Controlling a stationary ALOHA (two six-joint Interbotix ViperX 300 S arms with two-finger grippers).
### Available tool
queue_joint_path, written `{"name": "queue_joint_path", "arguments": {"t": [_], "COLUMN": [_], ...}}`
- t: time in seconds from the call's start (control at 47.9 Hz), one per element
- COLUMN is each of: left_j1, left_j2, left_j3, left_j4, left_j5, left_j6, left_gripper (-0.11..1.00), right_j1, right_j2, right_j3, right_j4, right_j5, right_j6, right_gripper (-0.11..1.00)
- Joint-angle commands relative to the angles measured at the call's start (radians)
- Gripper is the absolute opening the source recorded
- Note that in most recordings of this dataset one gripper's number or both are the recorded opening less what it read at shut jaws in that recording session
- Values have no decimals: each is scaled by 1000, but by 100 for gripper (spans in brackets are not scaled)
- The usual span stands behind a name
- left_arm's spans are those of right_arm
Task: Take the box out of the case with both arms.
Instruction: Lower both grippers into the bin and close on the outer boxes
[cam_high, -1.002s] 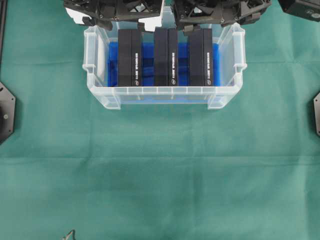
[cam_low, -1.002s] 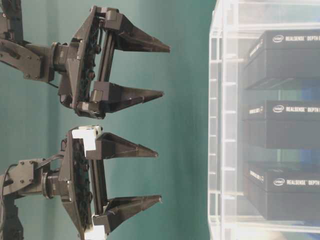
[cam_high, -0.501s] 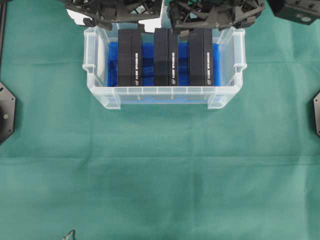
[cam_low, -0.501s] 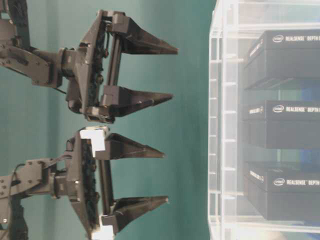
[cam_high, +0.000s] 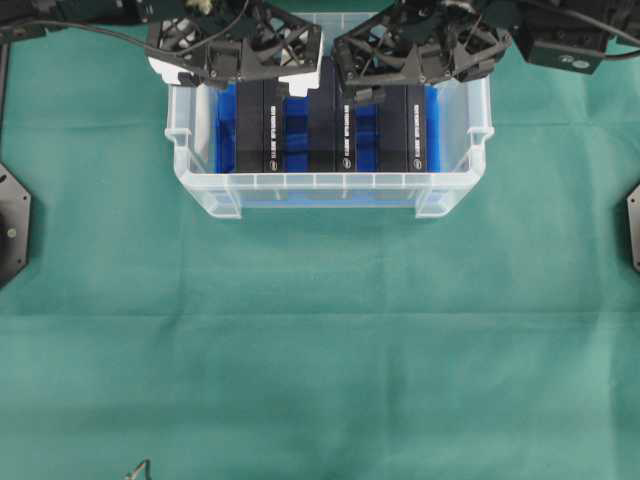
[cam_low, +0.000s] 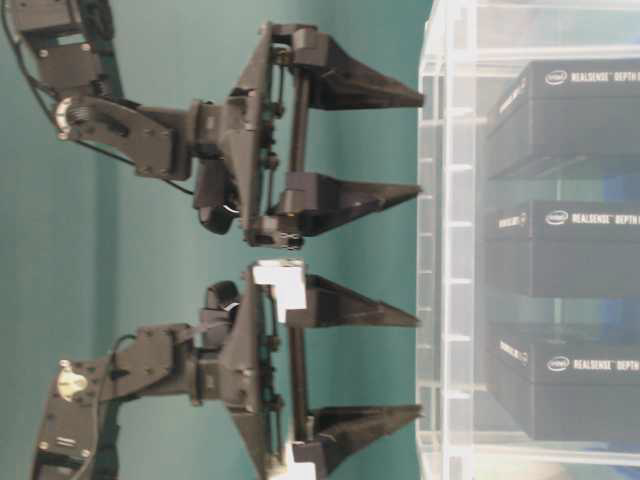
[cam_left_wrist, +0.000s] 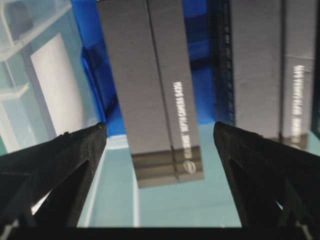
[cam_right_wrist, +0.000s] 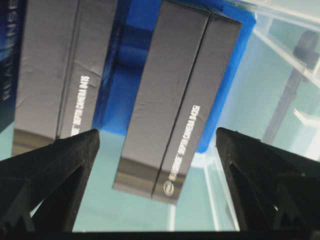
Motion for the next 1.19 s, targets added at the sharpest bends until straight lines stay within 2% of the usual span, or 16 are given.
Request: {"name": "queue_joint_path", "arguments": {"t": [0.0,0.167,0.606,0.898,1.169], "left_j1": [-3,-3,-9,-5,-5], "left_j2": [-37,-28,15,18,20], "left_j3": [15,63,129,173,176], "left_j4": [5,3,0,0,0], "left_j5": [-32,-103,-195,-202,-202], "left_j6": [-3,-5,-23,-26,-26], "left_gripper": [92,92,92,91,91], "right_j1": [3,3,2,0,-2], "right_j2": [-17,-17,-2,11,14], "right_j3": [21,77,166,186,184], "right_j4": [-2,-2,-2,-2,-2], "right_j5": [-41,-94,-184,-219,-218], "right_j6": [2,3,2,2,3], "right_gripper": [95,95,95,95,95]}}
